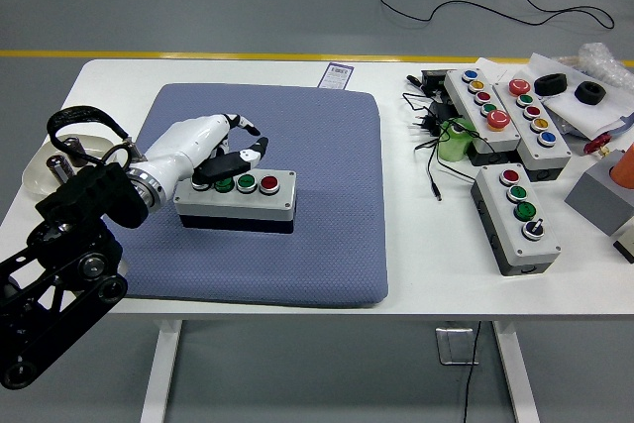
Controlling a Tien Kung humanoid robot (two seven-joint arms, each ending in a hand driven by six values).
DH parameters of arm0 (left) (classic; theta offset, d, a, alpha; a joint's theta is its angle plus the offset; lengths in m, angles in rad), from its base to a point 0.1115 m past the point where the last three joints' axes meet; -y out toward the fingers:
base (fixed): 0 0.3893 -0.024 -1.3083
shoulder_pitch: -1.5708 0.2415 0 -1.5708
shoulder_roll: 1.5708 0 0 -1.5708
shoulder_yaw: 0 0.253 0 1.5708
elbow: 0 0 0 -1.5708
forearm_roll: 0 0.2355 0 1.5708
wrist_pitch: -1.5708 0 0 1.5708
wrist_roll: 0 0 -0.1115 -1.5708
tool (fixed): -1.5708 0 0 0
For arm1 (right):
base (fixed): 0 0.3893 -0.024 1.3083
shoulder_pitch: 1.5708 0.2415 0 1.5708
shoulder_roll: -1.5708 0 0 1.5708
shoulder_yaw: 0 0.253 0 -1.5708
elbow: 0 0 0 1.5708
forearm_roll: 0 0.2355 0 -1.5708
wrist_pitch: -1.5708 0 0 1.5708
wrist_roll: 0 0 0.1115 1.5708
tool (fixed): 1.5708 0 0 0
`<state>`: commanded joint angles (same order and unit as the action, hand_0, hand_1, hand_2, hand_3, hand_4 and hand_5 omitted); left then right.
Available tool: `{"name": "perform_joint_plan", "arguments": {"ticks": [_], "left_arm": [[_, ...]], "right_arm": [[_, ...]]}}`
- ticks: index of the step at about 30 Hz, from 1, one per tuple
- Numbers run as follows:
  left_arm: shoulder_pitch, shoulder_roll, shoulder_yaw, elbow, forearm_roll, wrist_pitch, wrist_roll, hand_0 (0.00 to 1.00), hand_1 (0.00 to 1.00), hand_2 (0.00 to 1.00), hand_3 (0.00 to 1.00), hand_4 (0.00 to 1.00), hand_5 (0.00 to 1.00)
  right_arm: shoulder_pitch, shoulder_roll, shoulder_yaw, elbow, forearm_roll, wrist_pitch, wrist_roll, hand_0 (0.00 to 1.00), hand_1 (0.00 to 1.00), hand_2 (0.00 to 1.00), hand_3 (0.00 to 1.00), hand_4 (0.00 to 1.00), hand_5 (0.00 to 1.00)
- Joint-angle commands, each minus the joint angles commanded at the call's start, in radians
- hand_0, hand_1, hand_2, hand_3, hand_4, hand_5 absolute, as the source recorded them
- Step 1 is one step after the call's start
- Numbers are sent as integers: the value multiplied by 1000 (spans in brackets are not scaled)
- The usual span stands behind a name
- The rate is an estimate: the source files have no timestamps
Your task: Pick up the button,place it on the desk,press the button,press the button
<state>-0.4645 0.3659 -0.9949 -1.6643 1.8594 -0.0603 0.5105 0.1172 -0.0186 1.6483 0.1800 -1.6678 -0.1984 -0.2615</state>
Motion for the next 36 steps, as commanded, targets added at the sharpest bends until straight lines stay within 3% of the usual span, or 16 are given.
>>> {"name": "perform_joint_plan", "arguments": {"ticks": [1,6,7,10,12,13,17,20,24,28,36], "left_arm": [[10,1,-18,0,-18,23,-11,489,646,678,935,584,998],[65,-4,-93,58,-191,165,-125,489,646,678,935,584,998],[83,-9,-114,79,-236,200,-162,731,826,884,954,588,998],[125,-20,-168,115,-366,257,-262,731,826,884,954,588,998],[152,-19,-210,130,-444,248,-307,731,826,884,954,588,998],[163,-17,-229,135,-490,244,-324,841,899,917,937,590,998],[200,-9,-289,136,-659,198,-371,841,899,917,937,590,998],[228,-31,-342,135,-782,138,-409,866,914,931,919,594,998],[251,-72,-386,126,-948,109,-426,866,914,931,919,594,998],[256,-87,-391,125,-959,100,-417,872,919,939,913,600,998],[255,-89,-393,123,-931,95,-409,873,922,943,909,607,998]], "right_arm": [[0,0,-1,0,1,0,0,652,654,676,594,435,292],[0,1,-1,0,0,1,-2,652,654,676,594,435,292],[0,1,0,0,-2,1,-3,652,654,677,594,435,293],[-1,2,2,0,-4,1,-3,652,654,677,594,435,293],[-2,2,2,0,-2,1,-3,652,654,677,594,435,293],[-2,2,3,0,-2,1,-2,652,653,676,593,435,293],[-1,2,6,0,-7,2,-3,652,653,676,593,435,293],[-1,2,7,0,-12,3,-4,652,654,676,594,435,293],[-3,2,7,0,-12,3,-4,652,654,676,594,435,293],[-4,2,8,0,-15,3,-4,652,654,676,594,435,292],[-2,1,4,0,-13,4,-4,652,653,676,594,435,293]]}}
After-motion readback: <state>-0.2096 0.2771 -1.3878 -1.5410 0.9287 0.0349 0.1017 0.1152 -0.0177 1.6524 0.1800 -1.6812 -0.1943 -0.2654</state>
